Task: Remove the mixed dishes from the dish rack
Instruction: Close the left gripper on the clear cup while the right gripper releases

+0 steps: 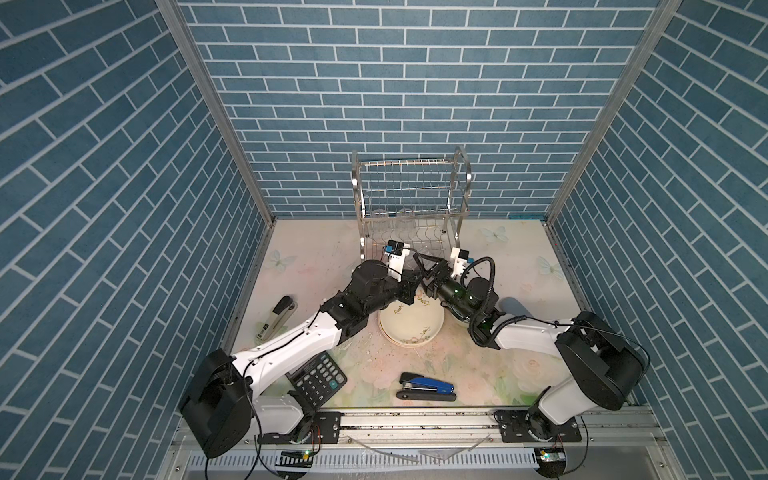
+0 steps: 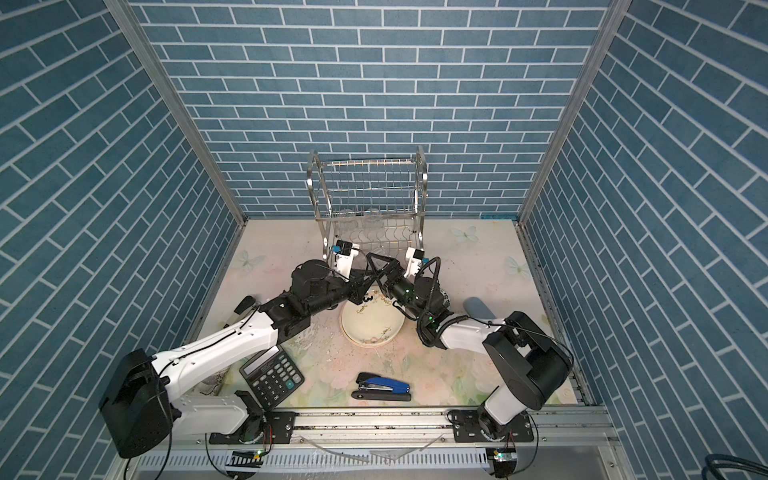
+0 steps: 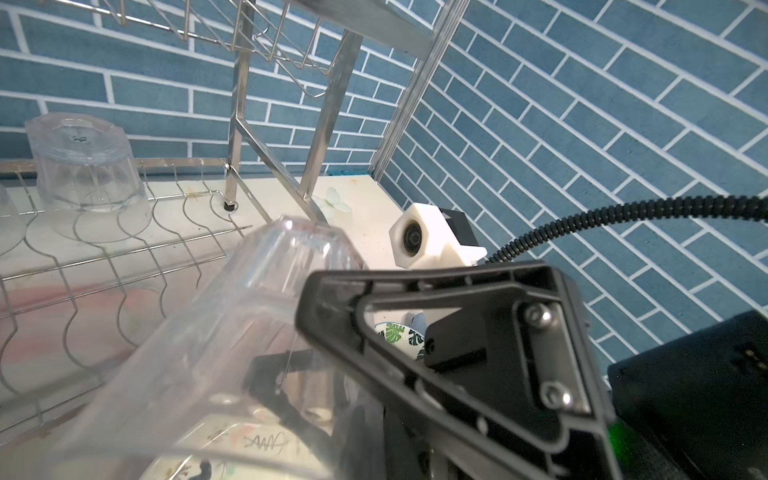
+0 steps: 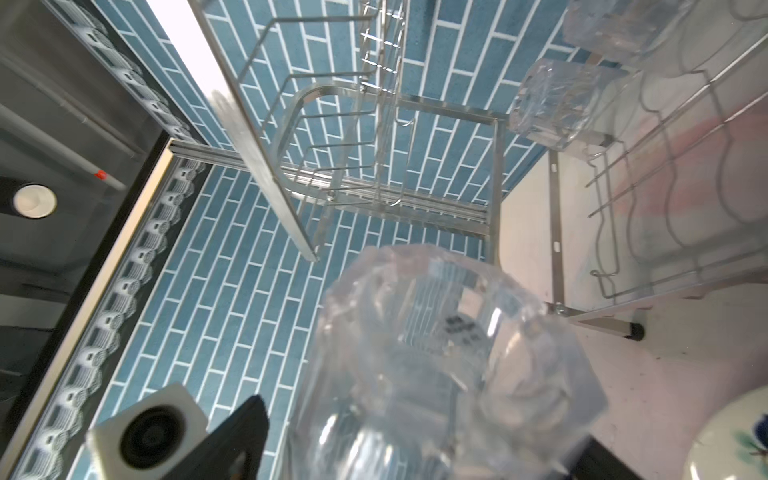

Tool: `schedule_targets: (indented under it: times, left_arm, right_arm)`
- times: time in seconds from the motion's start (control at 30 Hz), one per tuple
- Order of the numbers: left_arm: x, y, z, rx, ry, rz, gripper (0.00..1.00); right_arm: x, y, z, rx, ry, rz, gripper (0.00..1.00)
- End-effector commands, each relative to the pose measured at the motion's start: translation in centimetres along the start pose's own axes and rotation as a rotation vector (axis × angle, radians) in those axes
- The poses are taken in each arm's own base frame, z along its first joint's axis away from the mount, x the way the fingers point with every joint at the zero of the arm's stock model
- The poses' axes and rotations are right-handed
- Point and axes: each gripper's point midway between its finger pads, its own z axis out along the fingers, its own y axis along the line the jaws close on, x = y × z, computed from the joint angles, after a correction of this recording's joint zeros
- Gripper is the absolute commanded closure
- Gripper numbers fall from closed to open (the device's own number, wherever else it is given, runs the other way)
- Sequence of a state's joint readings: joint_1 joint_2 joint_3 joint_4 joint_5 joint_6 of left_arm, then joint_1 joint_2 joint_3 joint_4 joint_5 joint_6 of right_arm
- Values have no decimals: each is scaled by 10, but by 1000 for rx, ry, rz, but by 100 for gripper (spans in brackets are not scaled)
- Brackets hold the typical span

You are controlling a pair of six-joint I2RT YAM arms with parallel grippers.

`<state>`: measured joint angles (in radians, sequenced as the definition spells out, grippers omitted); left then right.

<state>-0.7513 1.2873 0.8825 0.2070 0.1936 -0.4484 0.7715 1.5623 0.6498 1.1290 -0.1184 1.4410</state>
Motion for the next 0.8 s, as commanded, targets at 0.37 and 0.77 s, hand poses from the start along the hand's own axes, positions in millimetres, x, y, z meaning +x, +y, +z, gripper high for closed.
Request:
schedule_targets:
  times: [0.37, 0.77]
  left_arm:
    - [6, -3, -53, -81, 95, 61, 100]
    - [34, 58, -99, -496, 369, 114, 100]
  right_arm:
    - [-34, -2, -60, 221, -179, -283, 1]
    - [-65, 18, -136, 500, -254, -620, 1]
